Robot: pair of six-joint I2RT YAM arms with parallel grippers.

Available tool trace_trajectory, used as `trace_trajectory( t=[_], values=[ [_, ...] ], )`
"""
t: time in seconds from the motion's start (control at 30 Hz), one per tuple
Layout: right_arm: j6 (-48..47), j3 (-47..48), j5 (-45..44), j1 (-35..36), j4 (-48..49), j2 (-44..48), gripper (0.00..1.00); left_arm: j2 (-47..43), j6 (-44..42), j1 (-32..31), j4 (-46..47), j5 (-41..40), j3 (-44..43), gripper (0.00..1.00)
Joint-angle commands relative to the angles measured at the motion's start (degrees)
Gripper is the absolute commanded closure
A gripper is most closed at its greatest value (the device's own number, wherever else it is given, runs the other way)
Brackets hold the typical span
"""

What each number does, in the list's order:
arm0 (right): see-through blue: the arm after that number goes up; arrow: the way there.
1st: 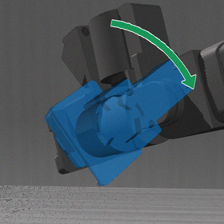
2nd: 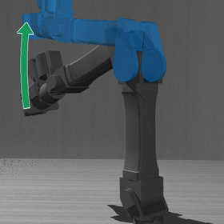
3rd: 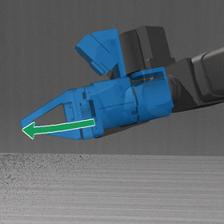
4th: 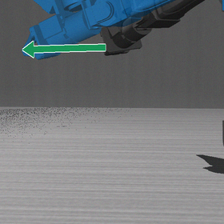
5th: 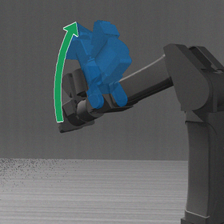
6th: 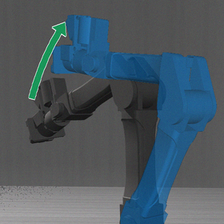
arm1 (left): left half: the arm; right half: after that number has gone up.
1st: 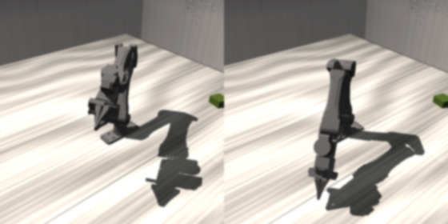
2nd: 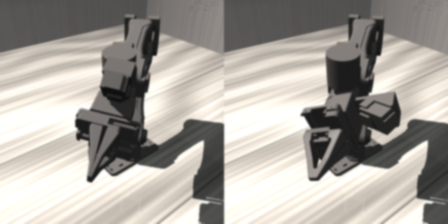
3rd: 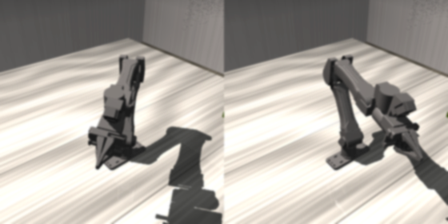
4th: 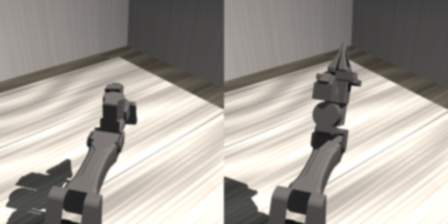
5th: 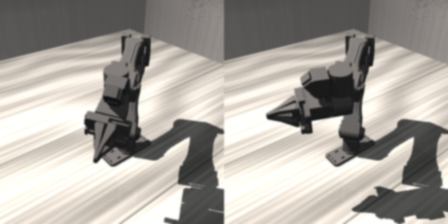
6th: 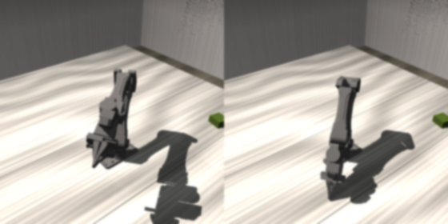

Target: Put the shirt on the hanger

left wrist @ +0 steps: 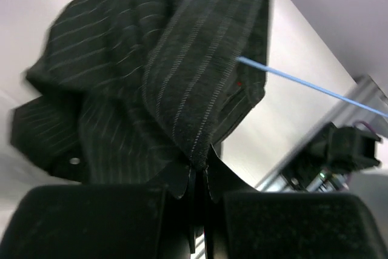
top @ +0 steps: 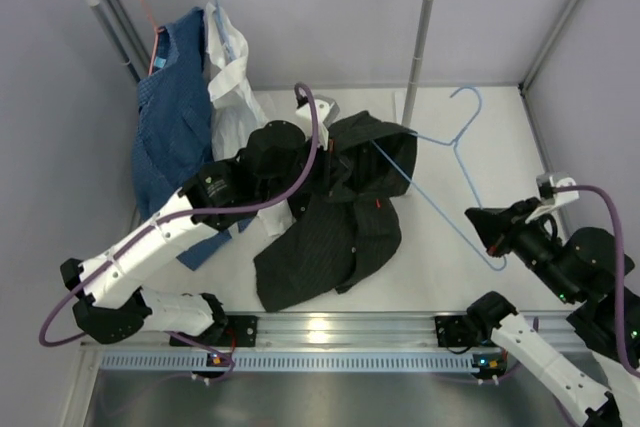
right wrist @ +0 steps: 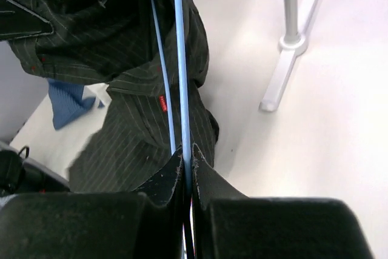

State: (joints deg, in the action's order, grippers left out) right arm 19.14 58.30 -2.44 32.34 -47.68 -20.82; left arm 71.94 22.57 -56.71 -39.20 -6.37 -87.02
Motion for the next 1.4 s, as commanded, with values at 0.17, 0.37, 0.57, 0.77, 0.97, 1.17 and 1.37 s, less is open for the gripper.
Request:
trace_trajectory(
  t=[0.17,0.37,0.57,0.77,0.97,1.17,1.37],
  values=[
    [-8.1,5.6,20.5,-0.8,-2.3,-3.5,1.0,10.1,-8.6,-0.2,-0.7,-13.6,-15.4,1.0],
    [-10.6,2.0,26.1,-0.8,-2.9,-1.7,1.0,10.0,-15.8,-0.3,-0.4,-7.8,-15.4,1.0],
    [-14.2,2.1,30.6,-0.8,-2.9,-2.5,1.0,4.5,-22.0,-0.3,0.1,3.2,-7.6,1.0],
    [-17.5,3.8,33.8,-0.8,-0.9,-5.4,1.0,-0.6,-25.8,-0.2,0.0,18.0,0.2,1.0],
    [-16.6,8.1,32.1,-0.8,3.1,-10.8,1.0,-6.2,-25.6,-0.3,-0.4,27.5,5.1,1.0],
    [-9.4,2.0,37.7,-0.8,17.9,-14.6,1.0,-11.7,-22.8,-0.3,-0.4,25.4,6.2,1.0],
    [-11.7,1.2,34.9,-0.8,17.8,-14.8,1.0,-15.3,-17.7,-0.2,-1.1,-2.6,4.6,1.0]
  ],
)
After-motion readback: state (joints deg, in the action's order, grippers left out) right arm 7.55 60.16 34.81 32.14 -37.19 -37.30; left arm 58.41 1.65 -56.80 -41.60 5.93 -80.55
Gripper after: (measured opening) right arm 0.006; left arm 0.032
